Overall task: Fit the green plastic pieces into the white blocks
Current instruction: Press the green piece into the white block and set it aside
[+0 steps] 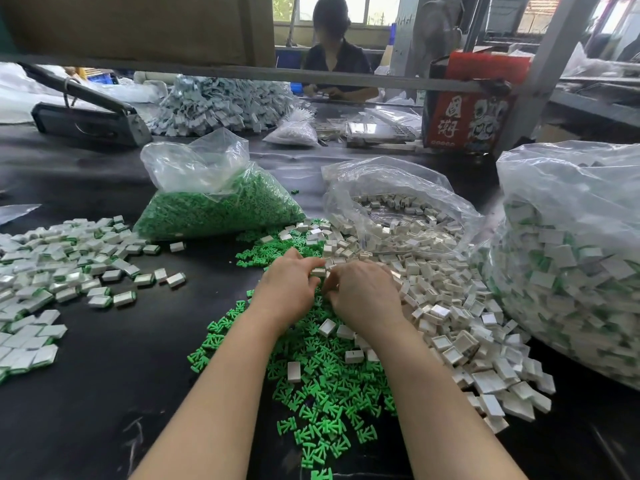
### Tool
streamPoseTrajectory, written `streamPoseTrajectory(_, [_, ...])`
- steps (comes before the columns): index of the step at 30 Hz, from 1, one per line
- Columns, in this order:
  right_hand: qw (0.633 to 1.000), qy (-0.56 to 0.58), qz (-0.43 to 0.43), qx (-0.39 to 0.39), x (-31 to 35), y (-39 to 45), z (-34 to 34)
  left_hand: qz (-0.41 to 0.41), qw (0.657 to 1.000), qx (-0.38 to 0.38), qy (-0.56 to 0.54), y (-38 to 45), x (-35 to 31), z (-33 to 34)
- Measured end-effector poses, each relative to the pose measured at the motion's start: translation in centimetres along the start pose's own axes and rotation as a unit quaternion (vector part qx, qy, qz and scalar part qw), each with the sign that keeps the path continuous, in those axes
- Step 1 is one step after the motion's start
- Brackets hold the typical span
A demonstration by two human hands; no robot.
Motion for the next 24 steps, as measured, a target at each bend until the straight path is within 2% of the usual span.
streamPoseTrajectory(3, [0.999, 0.029, 0.013, 0.001, -0.4, 0.1, 0.1, 0.001, 1.0, -0.018, 0.013, 0.0, 0.1, 0.5])
streamPoseTrajectory(9, [0.997, 0.066, 0.029, -0.027, -1.2, 0.2, -0.3, -0.03, 0.996, -0.042, -0.068, 0.1, 0.3, 0.0])
streamPoseTrajectory(13, [0.99, 0.115, 0.034, -0.07, -1.4, 0.1, -0.8, -0.021, 0.993, -0.053, -0.102, 0.0, 0.6, -0.5])
streamPoseTrajectory(16, [0.98, 0.172, 0.044, -0.087, -1.7, 0.0, -1.0, -0.02, 0.976, -0.062, -0.209, 0.1, 0.8, -0.7])
streamPoseTrajectory(18, [0.968, 0.229, 0.054, -0.09, -2.0, 0.1, -1.2, -0.03, 0.933, -0.065, -0.353, 0.1, 0.7, -0.9])
streamPoseTrajectory(20, [0.95, 0.29, 0.064, -0.095, -2.2, 0.1, -1.5, -0.055, 0.849, -0.052, -0.523, 0.1, 0.5, -1.0])
streamPoseTrajectory(22, [0.924, 0.363, 0.073, -0.092, -2.3, 0.1, -1.7, -0.076, 0.76, -0.017, -0.645, 0.2, 0.2, -0.9])
streamPoseTrajectory(24, [0.889, 0.446, 0.074, -0.077, -2.3, 0.1, -1.9, -0.097, 0.704, 0.021, -0.703, 0.1, -0.1, -0.8])
Point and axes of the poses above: each hand's wrist, its own y-axis towards the middle knuckle, its own z-axis out of the palm, x = y × z, the point moved 3 cm from there along y, towards the middle knuckle, and after that the axes turned 12 degrees about -y, right-handed, at the moved point
